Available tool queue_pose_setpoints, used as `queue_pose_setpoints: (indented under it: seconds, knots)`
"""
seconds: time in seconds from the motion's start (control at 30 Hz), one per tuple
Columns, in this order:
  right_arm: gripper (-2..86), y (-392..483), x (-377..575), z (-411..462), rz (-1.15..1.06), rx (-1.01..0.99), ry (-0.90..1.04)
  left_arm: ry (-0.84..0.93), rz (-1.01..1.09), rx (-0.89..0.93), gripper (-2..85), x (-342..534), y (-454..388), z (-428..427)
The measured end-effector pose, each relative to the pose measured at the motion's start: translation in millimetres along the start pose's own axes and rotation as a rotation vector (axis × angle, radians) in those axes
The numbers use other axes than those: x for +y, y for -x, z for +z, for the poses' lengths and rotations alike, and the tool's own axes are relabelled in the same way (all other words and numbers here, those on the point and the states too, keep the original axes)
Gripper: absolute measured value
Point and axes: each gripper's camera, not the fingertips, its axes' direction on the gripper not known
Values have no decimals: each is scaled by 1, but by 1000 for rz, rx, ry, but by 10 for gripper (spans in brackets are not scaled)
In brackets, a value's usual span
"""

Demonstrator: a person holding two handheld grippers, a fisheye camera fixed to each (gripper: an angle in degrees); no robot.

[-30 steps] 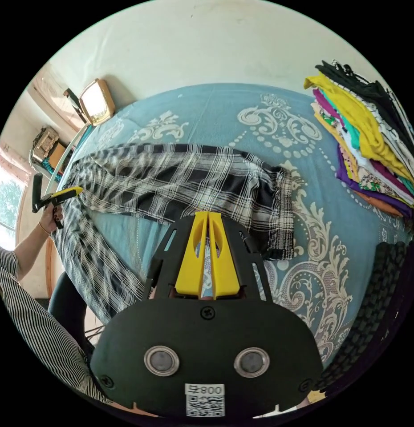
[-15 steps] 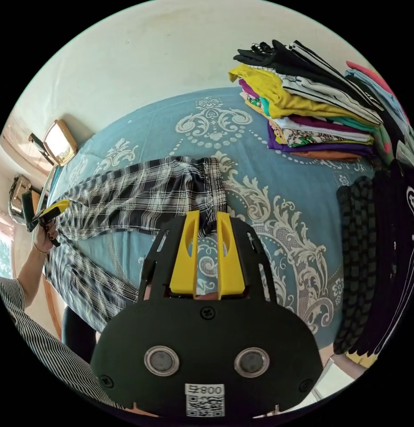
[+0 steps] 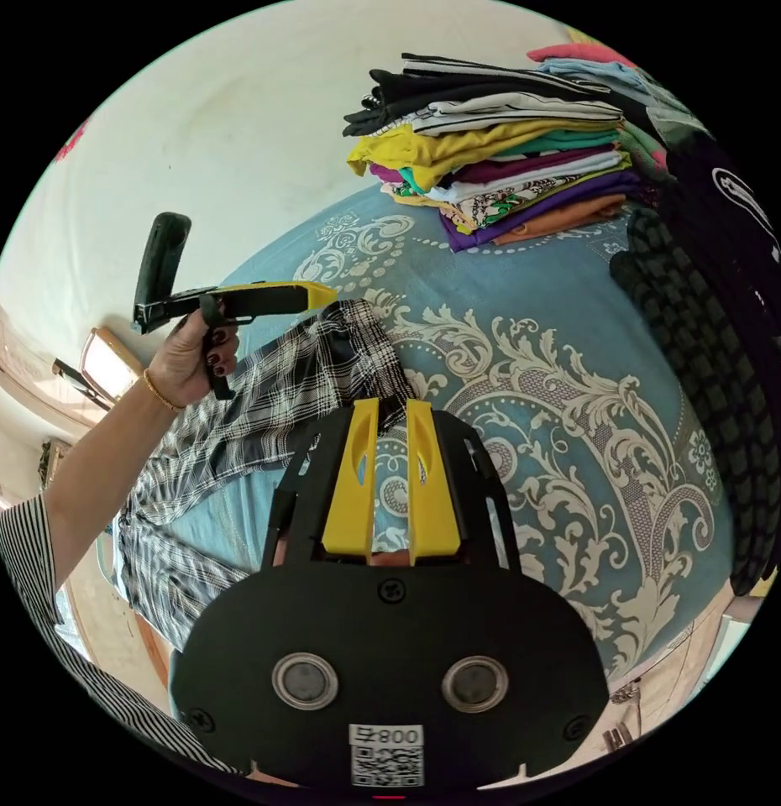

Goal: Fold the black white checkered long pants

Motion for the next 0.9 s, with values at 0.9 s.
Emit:
queue_pose_setpoints:
  seconds: [0.9]
  knots:
    - [0, -63, 28, 37, 24, -58, -79, -195, -131, -52, 26, -17, -21, 12]
